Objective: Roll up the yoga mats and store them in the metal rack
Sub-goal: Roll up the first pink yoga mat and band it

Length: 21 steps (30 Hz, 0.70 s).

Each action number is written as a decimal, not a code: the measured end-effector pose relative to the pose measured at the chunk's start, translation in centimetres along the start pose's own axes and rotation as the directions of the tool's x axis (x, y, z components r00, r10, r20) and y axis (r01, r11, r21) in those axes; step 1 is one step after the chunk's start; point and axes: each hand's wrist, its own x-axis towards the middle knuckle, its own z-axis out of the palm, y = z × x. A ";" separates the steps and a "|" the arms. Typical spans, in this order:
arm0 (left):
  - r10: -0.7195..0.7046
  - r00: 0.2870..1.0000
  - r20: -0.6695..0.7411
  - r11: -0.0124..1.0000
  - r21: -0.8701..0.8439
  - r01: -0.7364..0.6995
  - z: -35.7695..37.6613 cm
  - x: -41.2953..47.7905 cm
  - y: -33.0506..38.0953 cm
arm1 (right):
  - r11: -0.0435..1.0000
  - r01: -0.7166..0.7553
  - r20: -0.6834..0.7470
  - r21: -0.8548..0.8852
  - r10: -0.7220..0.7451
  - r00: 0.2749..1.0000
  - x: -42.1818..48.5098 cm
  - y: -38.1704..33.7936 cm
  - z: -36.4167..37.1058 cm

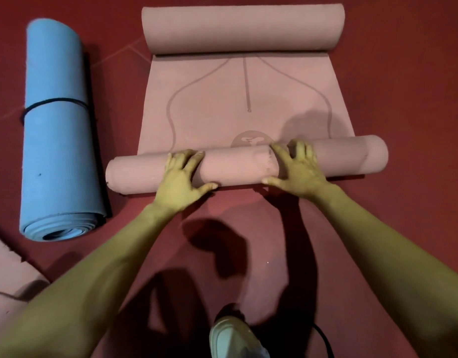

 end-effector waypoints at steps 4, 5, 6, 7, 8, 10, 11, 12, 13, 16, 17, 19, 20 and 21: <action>0.030 0.991 0.128 0.998 -0.056 -0.023 -1.3 1.1 -1.3 | 0.998 0.068 0.098 0.006 -0.068 0.993 0.5 0.7 -0.7; 0.025 0.991 0.131 0.998 -0.055 -0.018 -1.3 1.3 -1.2 | 0.997 0.070 0.111 -0.017 -0.068 0.992 0.8 0.4 -0.5; 0.024 0.991 0.128 0.999 -0.048 -0.018 -1.2 1.4 -1.2 | 0.996 0.071 0.124 -0.053 -0.064 0.990 1.1 0.2 -0.4; 0.025 0.992 0.123 0.999 -0.033 -0.021 -1.0 1.5 -1.2 | 0.995 0.066 0.134 -0.079 -0.055 0.989 1.3 0.0 -0.3; 0.032 0.992 0.118 0.999 -0.007 -0.031 -0.9 1.6 -1.3 | 0.994 0.057 0.137 -0.093 -0.044 0.990 1.5 -0.2 -0.2; 0.052 0.991 0.119 0.994 0.085 -0.062 -0.6 1.9 -1.3 | 0.991 0.039 0.121 -0.127 -0.024 0.992 1.6 -0.6 -0.2; 0.052 0.991 0.126 0.986 0.149 -0.071 -0.5 2.1 -1.0 | 0.988 0.035 0.113 -0.151 -0.018 0.993 1.6 -0.8 -0.2; 0.044 0.991 0.128 0.975 0.212 -0.071 -0.5 2.3 -0.7 | 0.984 0.035 0.115 -0.172 -0.015 0.993 1.6 -1.1 -0.1; 0.030 0.992 0.127 0.963 0.262 -0.062 -0.5 2.4 -0.3 | 0.980 0.038 0.122 -0.194 -0.014 0.992 1.6 -1.3 0.0; 0.023 0.995 0.098 0.950 0.308 -0.052 -0.8 2.5 -0.1 | 0.972 0.043 0.160 -0.232 -0.006 0.987 1.8 -1.9 -0.2; 0.030 0.996 0.084 0.952 0.301 -0.054 -0.9 2.5 -0.1 | 0.972 0.036 0.167 -0.233 0.003 0.986 1.9 -2.0 -0.3; 0.030 0.997 0.075 0.958 0.281 -0.050 -0.9 2.4 -0.2 | 0.973 0.021 0.159 -0.229 0.016 0.987 2.1 -2.1 -0.6; 0.032 0.997 0.075 0.960 0.275 -0.052 -0.9 2.3 -0.2 | 0.973 0.023 0.148 -0.232 0.012 0.989 2.1 -2.3 -0.6; 0.040 0.996 0.076 0.959 0.276 -0.060 -0.8 2.3 -0.1 | 0.970 0.031 0.135 -0.242 0.002 0.991 2.0 -2.3 -0.6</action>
